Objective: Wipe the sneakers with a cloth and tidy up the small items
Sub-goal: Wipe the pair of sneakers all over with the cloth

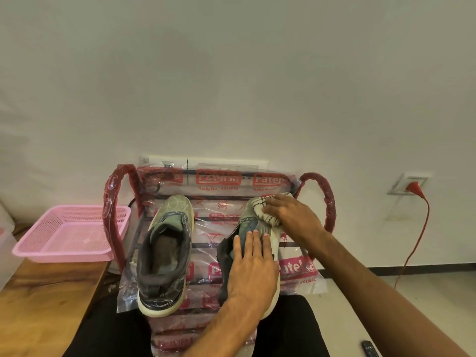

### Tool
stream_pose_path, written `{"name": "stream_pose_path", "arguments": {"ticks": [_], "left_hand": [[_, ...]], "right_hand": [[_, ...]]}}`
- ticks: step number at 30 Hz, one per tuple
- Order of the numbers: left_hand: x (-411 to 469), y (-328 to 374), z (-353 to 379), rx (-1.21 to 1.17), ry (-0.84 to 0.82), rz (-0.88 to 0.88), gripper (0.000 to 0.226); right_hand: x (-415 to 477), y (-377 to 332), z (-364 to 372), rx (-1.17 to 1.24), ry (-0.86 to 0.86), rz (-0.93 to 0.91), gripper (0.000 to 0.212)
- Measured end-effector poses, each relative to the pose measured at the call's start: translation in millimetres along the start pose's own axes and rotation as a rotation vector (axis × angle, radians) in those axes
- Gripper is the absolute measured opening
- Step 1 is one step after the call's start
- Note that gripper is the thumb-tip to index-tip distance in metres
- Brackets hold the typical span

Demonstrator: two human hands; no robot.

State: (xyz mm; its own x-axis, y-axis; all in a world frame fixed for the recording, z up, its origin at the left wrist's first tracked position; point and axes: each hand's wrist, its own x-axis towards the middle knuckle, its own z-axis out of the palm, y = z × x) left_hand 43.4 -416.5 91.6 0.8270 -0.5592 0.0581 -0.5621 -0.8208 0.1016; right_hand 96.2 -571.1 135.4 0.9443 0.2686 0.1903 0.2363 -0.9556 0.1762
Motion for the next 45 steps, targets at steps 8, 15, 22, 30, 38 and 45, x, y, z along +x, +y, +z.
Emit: {"name": "stream_pose_path", "arguments": {"ticks": [8,15,22,30,38,45], "left_hand": [[-0.1,-0.7,0.4,-0.038,0.008,-0.02,0.062],[0.2,-4.3,4.7,-0.079,0.043,-0.062,0.061],[-4.0,-0.2,1.7,-0.069,0.022,-0.051,0.062],[-2.9,-3.7,12.8,-0.171,0.111,-0.113,0.058],[-2.5,0.4,6.4,-0.131,0.062,-0.083,0.056],[-1.1,-0.8,12.9,-0.198,0.118,-0.105,0.056]], "right_hand": [[-6.7,3.5,9.9,0.065,-0.009,-0.007,0.053],[-9.4,-13.1,1.1,0.212,-0.039,-0.065,0.042],[-2.9,4.9,-9.0,0.03,-0.03,-0.017,0.047],[-13.0,-14.7,-13.6,0.139,-0.066,-0.154,0.038],[-2.7,1.5,-8.8,-0.08,-0.002,-0.039,0.045],[-9.4,-14.4,-1.9,0.016,0.015,-0.125,0.042]]}}
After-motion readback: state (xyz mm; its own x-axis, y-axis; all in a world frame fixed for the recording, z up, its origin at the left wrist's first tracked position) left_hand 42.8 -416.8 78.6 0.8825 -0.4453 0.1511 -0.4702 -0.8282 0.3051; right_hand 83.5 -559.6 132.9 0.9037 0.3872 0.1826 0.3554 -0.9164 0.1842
